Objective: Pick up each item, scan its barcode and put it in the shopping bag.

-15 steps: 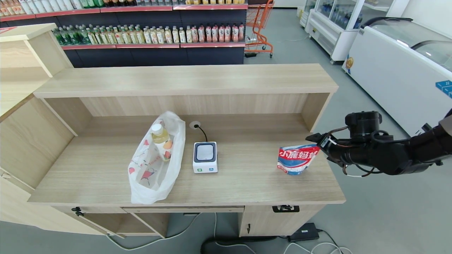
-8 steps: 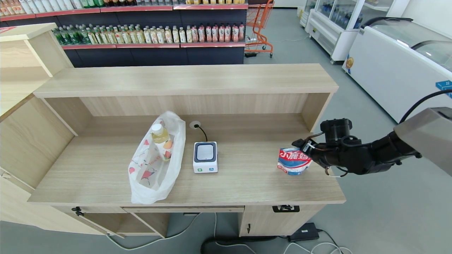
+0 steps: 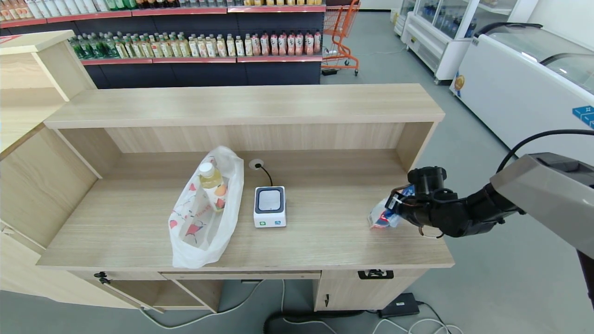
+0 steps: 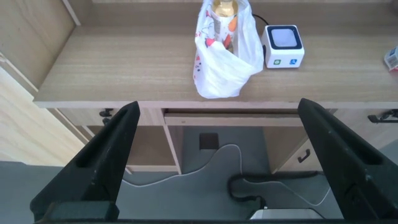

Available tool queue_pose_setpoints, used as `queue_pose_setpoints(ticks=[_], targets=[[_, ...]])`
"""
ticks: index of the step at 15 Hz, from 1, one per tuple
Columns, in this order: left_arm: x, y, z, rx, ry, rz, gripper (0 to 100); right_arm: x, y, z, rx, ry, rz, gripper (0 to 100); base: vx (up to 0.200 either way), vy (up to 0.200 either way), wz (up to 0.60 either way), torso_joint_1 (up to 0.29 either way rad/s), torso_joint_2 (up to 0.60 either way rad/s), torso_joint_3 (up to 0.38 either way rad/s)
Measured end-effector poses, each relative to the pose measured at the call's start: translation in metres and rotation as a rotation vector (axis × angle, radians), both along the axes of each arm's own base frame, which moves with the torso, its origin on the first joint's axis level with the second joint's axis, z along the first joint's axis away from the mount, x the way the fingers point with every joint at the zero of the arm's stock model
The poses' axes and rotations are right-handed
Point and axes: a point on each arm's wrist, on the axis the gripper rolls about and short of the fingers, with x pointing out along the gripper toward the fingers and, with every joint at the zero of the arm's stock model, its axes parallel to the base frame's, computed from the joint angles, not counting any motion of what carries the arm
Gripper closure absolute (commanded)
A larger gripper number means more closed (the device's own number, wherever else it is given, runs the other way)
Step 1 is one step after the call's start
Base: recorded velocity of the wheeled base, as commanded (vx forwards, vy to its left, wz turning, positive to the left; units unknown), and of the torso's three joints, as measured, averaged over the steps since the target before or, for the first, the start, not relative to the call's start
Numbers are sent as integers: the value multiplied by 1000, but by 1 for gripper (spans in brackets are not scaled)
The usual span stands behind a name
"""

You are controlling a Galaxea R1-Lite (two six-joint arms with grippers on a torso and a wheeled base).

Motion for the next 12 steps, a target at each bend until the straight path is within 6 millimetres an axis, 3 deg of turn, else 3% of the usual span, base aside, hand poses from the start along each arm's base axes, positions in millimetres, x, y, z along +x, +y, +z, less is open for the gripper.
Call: queue_pose_setpoints(ticks=[3,7,9,12], targets=[[0,0,0,0,0,0,0,-4,-1,-4,-94,-44,59,100,0,0,0,0,0,0],[0,0,0,0,0,0,0,-23,-2,-3,-177,-92,136,100,0,0,0,0,0,0],[0,0,0,0,0,0,0,-38,-1,18,-126,-132,238,100,0,0,0,0,0,0],[0,0,0,0,0,0,0,-81,-6,73,77,-243,628,100,0,0,0,0,0,0]])
